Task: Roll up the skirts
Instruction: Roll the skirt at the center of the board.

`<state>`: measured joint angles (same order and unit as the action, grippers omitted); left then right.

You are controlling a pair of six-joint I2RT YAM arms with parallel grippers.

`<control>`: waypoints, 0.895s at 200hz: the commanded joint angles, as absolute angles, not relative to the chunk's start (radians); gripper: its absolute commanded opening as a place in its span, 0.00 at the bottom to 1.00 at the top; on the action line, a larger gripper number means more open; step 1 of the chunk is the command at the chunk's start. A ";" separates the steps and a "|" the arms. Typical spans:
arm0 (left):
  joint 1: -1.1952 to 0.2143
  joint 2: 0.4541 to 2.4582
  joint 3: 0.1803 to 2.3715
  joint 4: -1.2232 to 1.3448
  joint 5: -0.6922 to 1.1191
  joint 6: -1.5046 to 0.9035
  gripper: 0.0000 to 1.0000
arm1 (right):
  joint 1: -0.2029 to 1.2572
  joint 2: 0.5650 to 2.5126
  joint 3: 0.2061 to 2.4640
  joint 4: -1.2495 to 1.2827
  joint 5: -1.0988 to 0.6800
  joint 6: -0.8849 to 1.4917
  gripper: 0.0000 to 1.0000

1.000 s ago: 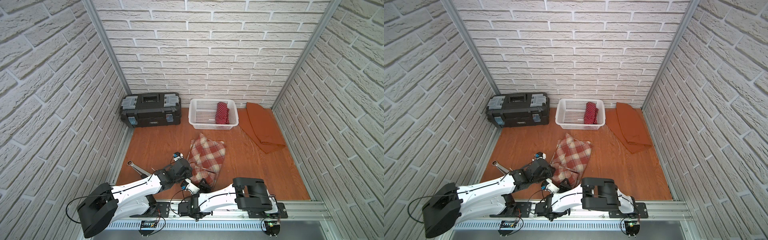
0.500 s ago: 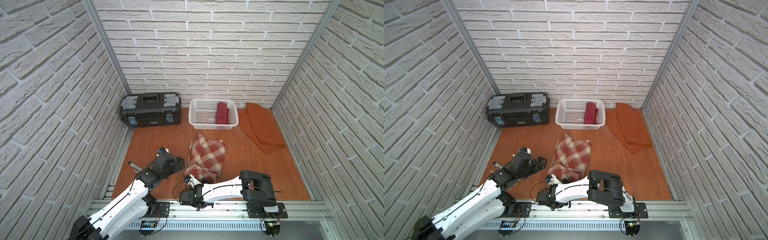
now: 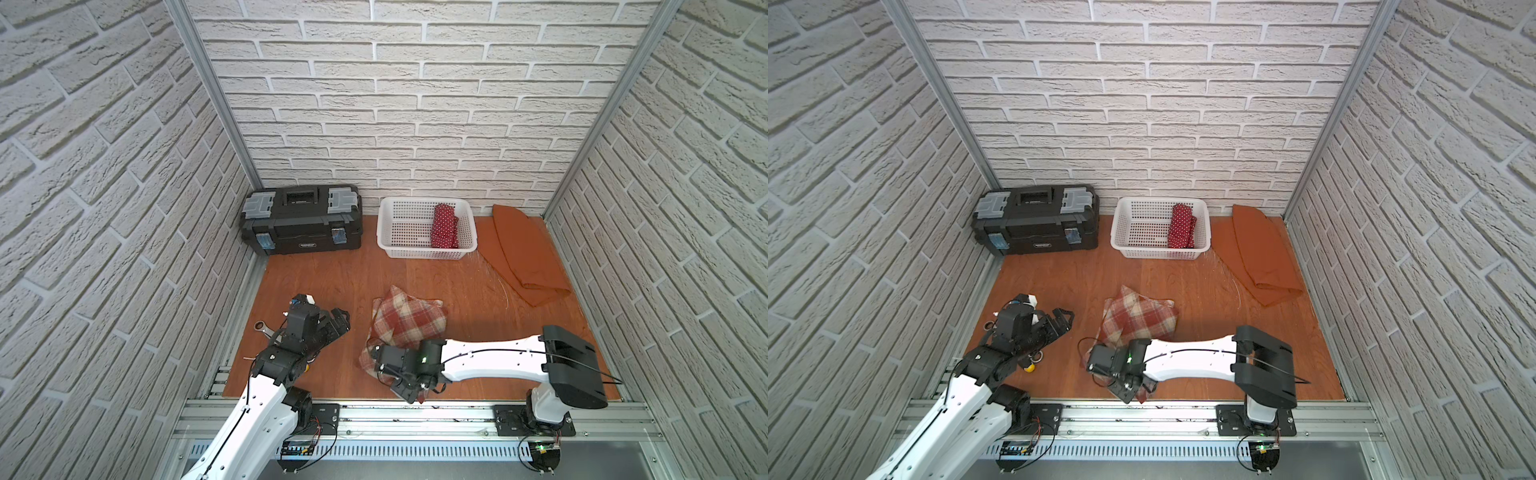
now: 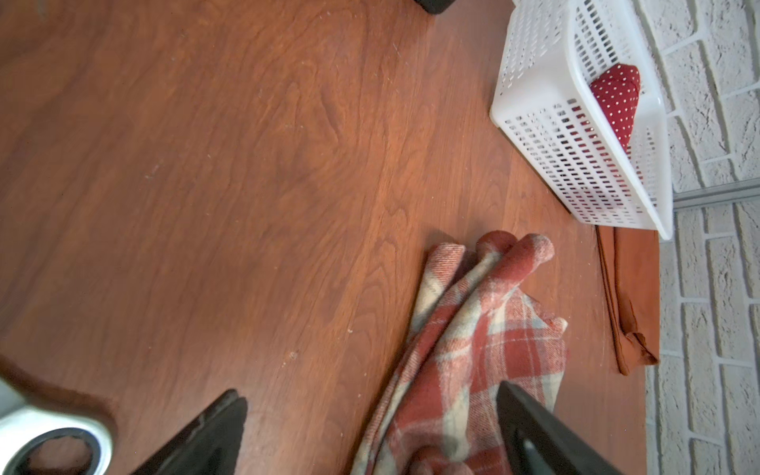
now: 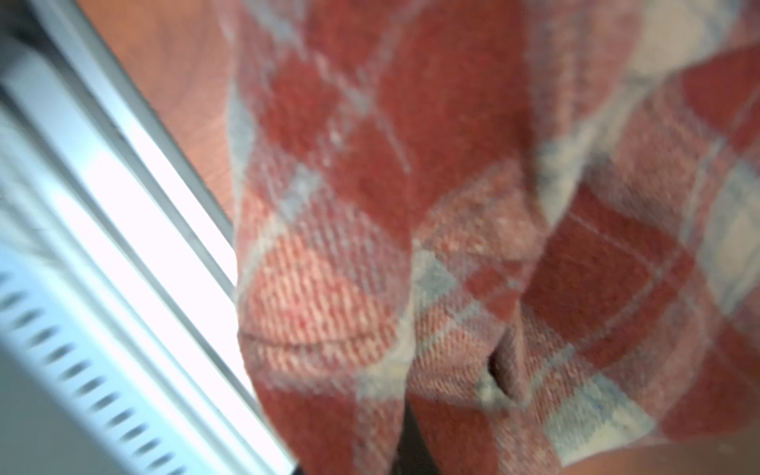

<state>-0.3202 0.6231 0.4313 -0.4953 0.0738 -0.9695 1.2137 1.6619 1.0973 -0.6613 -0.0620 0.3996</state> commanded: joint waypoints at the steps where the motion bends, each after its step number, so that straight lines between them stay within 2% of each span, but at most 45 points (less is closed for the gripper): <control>1: -0.332 0.643 0.406 -0.410 0.117 -0.965 0.98 | 1.102 1.613 1.013 -0.466 -0.457 0.403 0.02; 46: -0.390 0.703 0.374 -0.297 0.123 -0.996 0.98 | 0.930 1.715 0.938 -0.206 -0.817 0.520 0.02; 78: -0.428 0.752 0.383 -0.253 0.120 -0.991 0.98 | 0.790 1.700 0.901 -0.112 -0.916 0.584 0.02; 123: -0.433 0.792 0.374 -0.192 0.134 -0.985 0.98 | 0.675 1.786 0.911 -0.119 -0.986 0.555 0.05; 146: -0.437 0.824 0.379 -0.157 0.145 -0.982 0.98 | 0.644 1.856 0.948 -0.219 -0.940 0.468 0.06; 179: -0.457 0.868 0.384 -0.106 0.149 -0.991 0.98 | 0.598 1.866 0.925 -0.235 -0.880 0.446 0.10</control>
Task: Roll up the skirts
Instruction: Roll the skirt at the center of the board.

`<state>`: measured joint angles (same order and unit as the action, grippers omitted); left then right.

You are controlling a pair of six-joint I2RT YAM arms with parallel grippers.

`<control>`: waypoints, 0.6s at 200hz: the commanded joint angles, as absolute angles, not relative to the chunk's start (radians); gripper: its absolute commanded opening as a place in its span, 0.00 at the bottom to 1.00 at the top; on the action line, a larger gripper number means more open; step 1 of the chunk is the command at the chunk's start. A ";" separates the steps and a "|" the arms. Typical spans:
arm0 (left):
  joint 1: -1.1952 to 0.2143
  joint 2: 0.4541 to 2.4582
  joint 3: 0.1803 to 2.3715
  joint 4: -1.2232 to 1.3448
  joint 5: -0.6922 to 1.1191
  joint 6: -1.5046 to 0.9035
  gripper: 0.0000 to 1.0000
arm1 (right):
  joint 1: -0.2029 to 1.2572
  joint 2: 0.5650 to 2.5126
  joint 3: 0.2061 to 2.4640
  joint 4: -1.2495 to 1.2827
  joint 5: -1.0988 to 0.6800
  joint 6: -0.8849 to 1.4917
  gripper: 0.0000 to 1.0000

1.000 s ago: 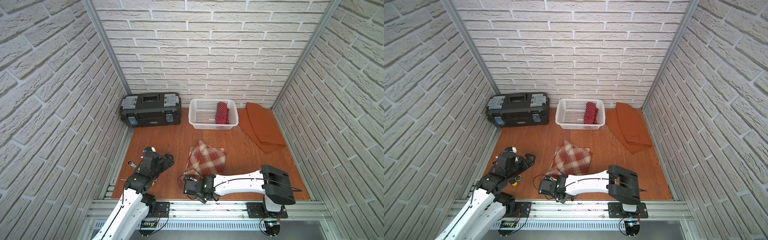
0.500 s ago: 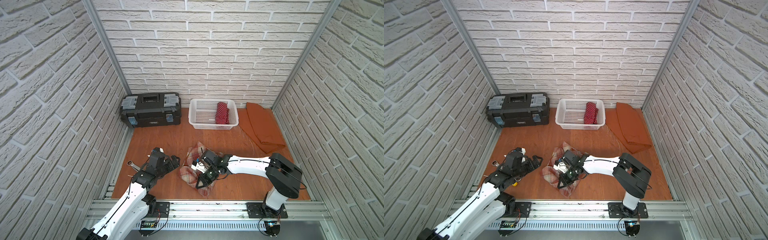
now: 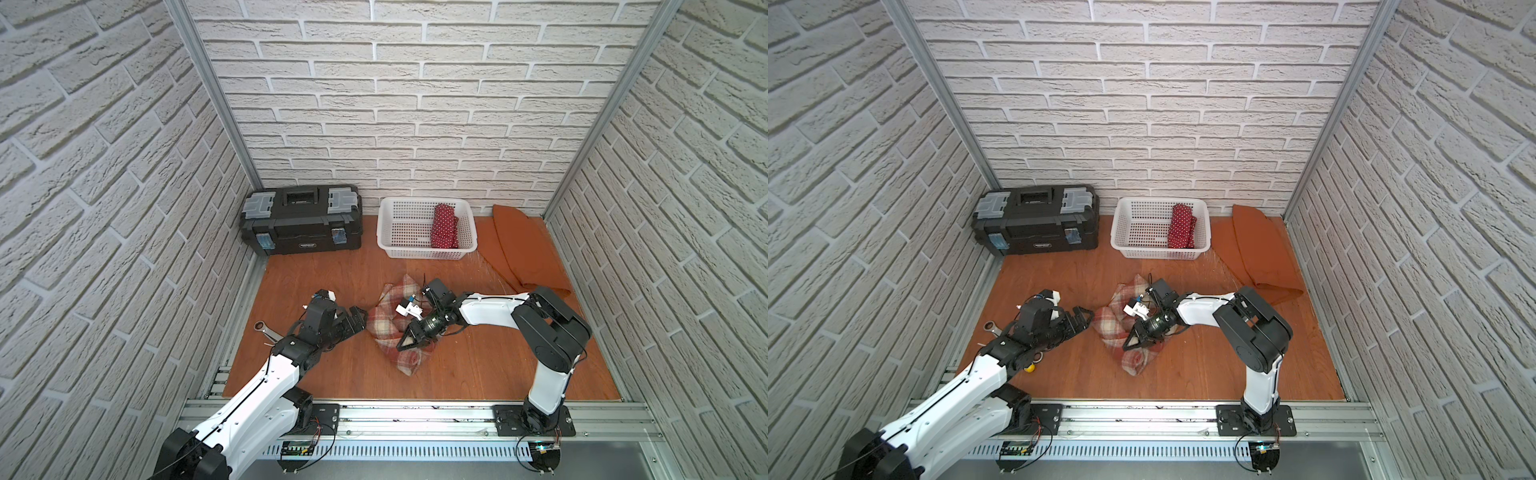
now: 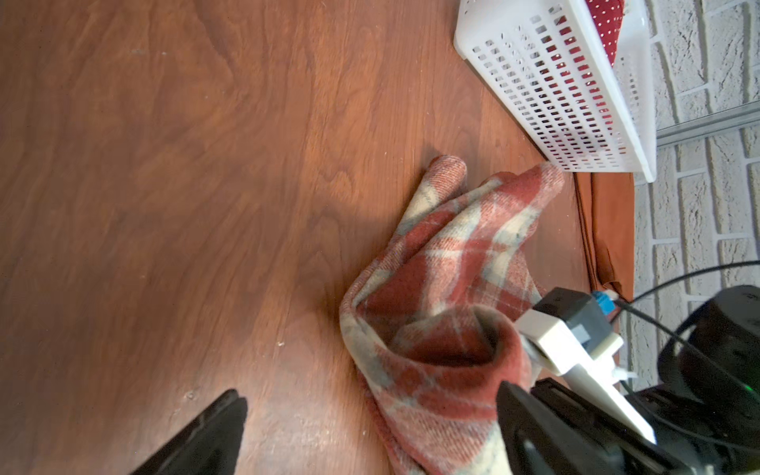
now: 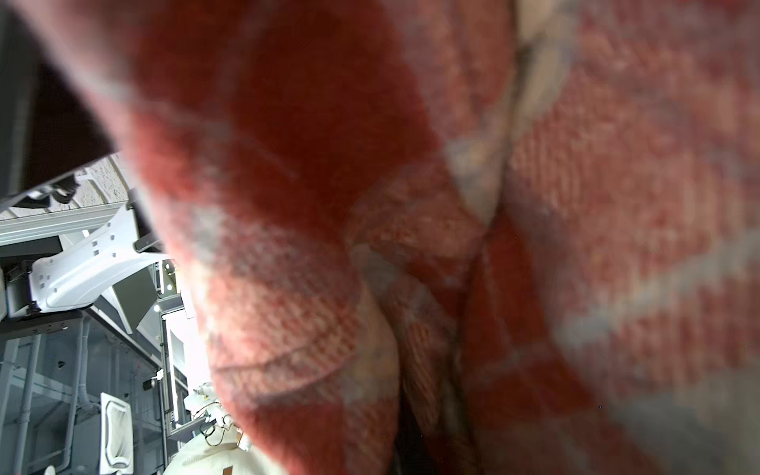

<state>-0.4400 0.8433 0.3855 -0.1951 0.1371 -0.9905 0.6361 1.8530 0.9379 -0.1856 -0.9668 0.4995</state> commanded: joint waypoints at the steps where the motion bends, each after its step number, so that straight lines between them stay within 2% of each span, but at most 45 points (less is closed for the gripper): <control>1: -0.458 0.869 0.384 -0.105 0.149 -0.991 0.98 | 0.597 1.865 0.925 -0.238 -0.876 0.444 0.10; 72: -0.573 1.038 0.404 -0.006 0.107 -1.014 0.98 | 0.587 1.822 0.928 -0.309 -0.762 0.389 0.21; 120: -0.613 1.141 0.412 0.063 0.040 -1.031 0.98 | 0.585 1.767 0.998 -0.505 -0.535 0.305 0.26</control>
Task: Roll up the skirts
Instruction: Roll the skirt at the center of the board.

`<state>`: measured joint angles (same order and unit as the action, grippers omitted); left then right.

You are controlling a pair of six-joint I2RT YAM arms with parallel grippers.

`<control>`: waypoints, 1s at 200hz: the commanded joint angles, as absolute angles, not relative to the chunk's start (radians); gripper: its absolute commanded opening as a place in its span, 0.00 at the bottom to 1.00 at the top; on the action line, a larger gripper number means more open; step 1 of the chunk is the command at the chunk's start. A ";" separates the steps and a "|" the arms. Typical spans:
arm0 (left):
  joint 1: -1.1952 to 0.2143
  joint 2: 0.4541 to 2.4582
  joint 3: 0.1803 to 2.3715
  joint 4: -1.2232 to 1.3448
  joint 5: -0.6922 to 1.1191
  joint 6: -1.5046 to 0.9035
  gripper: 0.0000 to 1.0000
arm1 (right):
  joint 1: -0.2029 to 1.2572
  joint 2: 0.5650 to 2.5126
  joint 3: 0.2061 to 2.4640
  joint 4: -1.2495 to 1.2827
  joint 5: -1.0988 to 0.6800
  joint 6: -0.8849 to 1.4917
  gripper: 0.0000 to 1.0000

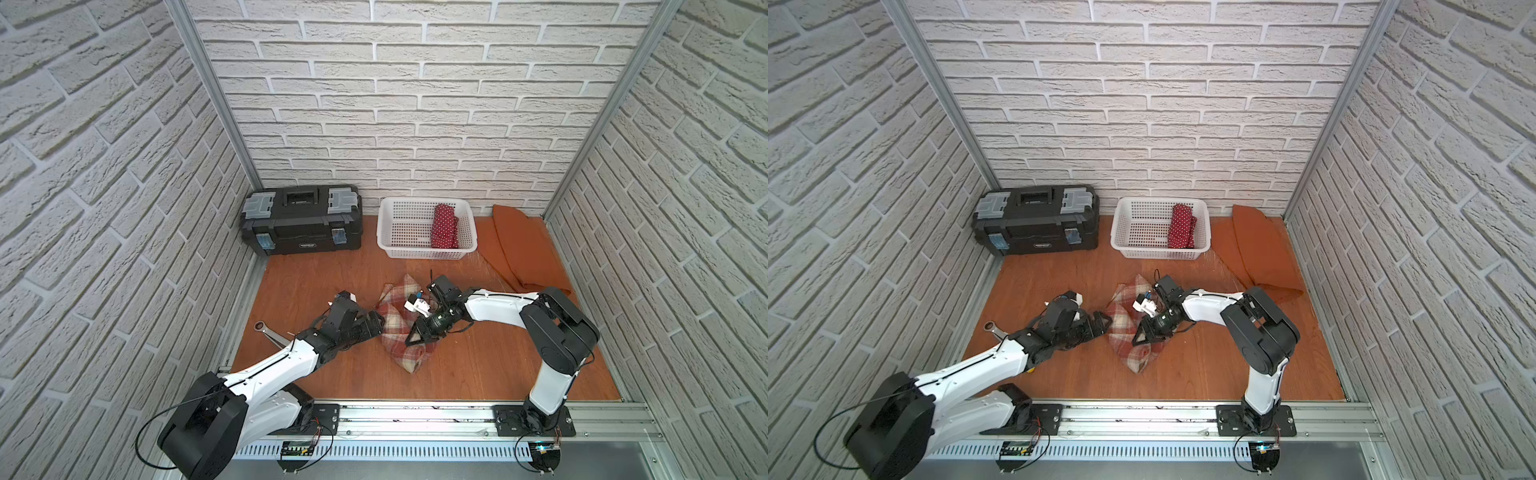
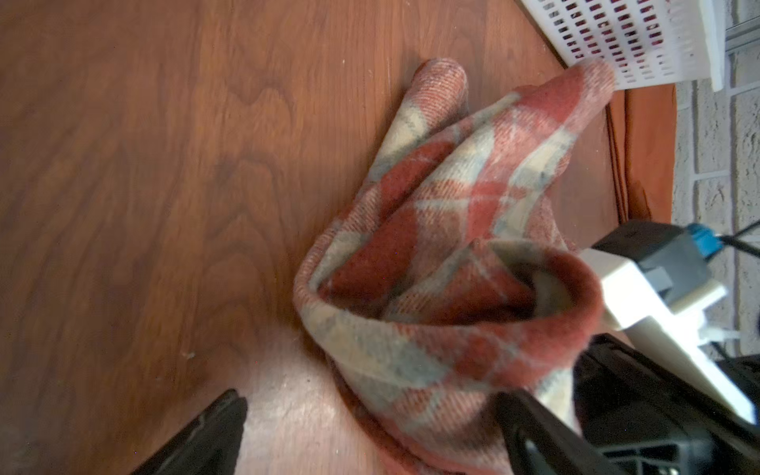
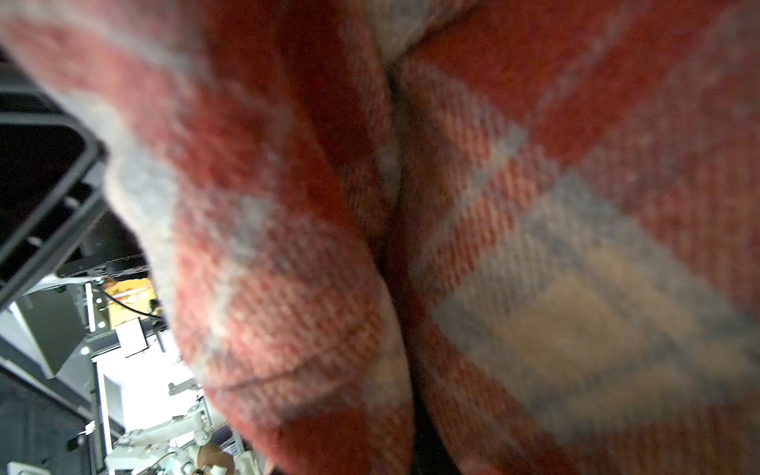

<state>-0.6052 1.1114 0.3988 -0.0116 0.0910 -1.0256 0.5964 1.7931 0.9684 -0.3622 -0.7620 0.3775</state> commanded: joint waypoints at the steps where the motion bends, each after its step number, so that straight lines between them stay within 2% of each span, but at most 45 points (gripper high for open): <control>1: -0.613 1.144 0.413 0.065 0.039 -1.031 0.98 | 0.586 1.766 0.998 -0.505 -0.529 0.304 0.26; 76: -0.614 1.348 0.480 0.215 0.049 -1.020 0.98 | 0.588 1.807 1.045 -0.587 -0.355 0.238 0.27; 172: -0.614 1.587 0.459 0.417 0.087 -0.985 0.98 | 0.586 1.845 1.020 -0.558 -0.364 0.223 0.27; 180: -0.614 1.602 0.441 0.441 0.096 -0.984 0.95 | 0.585 1.845 1.020 -0.558 -0.358 0.224 0.27; 200: -0.615 1.632 0.398 0.530 0.132 -0.998 0.79 | 0.583 1.848 1.020 -0.555 -0.344 0.230 0.27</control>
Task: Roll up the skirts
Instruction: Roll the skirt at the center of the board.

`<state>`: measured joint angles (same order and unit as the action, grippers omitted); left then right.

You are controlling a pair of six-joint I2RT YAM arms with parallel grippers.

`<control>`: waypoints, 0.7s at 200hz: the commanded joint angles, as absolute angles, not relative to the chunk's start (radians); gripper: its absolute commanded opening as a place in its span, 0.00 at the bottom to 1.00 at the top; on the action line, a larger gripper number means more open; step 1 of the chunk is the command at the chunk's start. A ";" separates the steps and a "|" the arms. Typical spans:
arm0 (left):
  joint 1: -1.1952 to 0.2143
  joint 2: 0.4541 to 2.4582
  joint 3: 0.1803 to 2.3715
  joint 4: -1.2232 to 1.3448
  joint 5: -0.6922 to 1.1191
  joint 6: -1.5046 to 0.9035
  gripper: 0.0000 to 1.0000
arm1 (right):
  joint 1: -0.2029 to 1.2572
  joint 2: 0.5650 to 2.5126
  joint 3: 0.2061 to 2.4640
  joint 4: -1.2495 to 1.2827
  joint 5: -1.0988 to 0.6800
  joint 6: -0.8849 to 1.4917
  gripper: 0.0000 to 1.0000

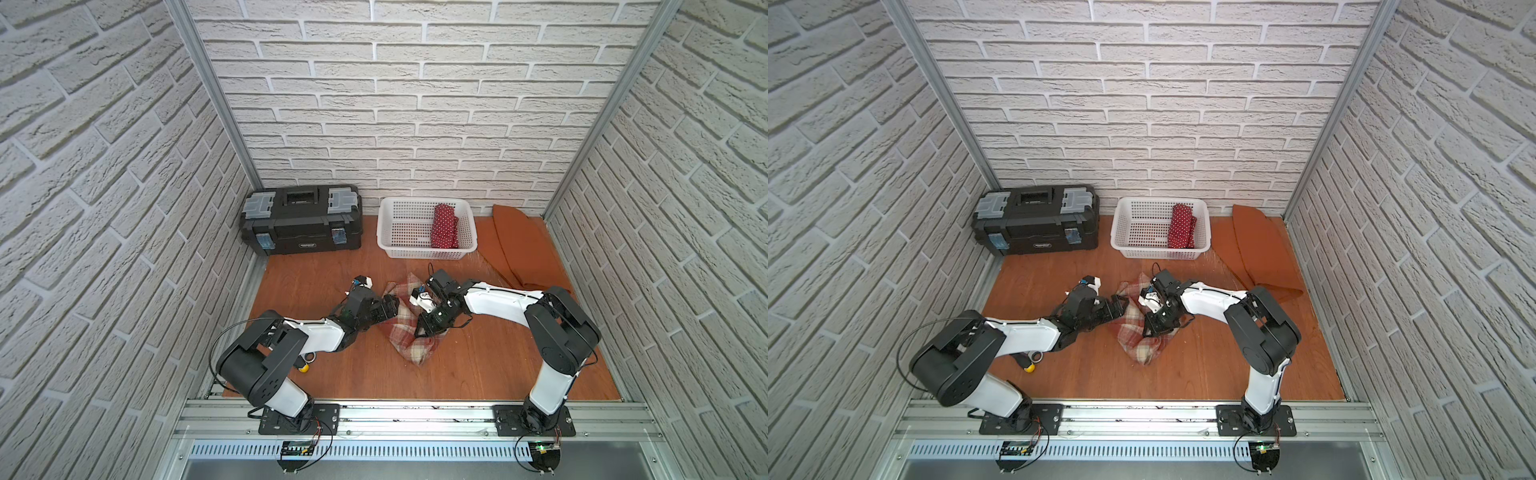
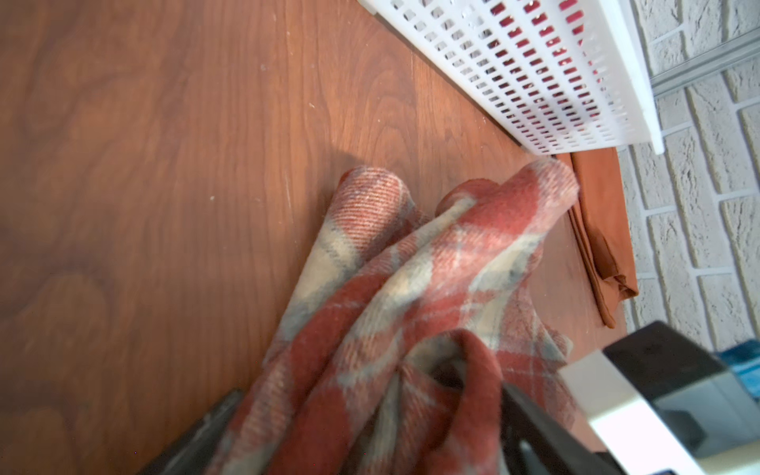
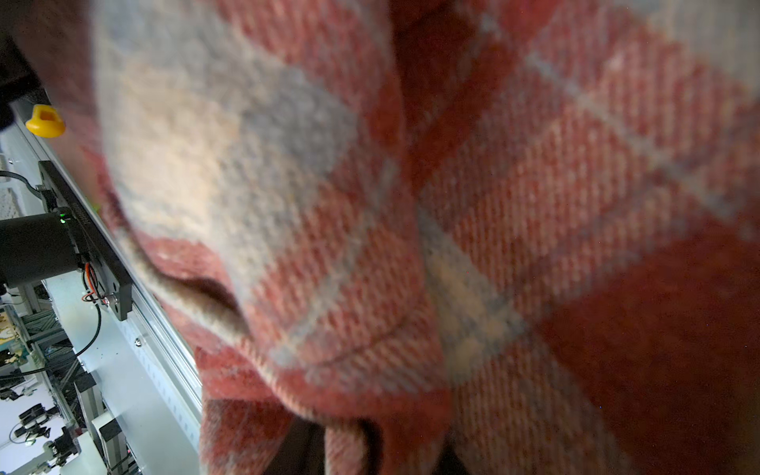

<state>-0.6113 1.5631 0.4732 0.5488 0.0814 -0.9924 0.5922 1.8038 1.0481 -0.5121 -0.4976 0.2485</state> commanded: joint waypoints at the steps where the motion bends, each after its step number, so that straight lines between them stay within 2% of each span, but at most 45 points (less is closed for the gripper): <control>1: -0.616 1.633 0.397 0.534 0.133 -1.000 0.78 | 0.583 1.847 1.021 -0.555 -0.342 0.231 0.27; 19: -0.630 1.628 0.375 0.603 0.142 -1.014 0.63 | 0.582 1.854 1.028 -0.559 -0.334 0.236 0.27; 28: -0.647 1.619 0.374 0.622 0.141 -1.015 0.51 | 0.582 1.857 1.031 -0.561 -0.326 0.242 0.27; 47: -0.671 1.594 0.386 0.622 0.125 -1.010 0.00 | 0.583 1.852 1.039 -0.573 -0.303 0.248 0.28; 107: -0.734 1.420 0.422 0.365 -0.021 -0.963 0.00 | 0.602 1.623 0.980 -0.630 -0.144 0.273 0.42; 116: -0.752 1.400 0.432 0.317 -0.045 -0.952 0.00 | 0.607 1.575 0.968 -0.639 -0.132 0.284 0.51; 140: -0.785 1.385 0.437 0.263 -0.073 -0.964 0.00 | 0.636 1.467 0.955 -0.674 -0.060 0.314 0.52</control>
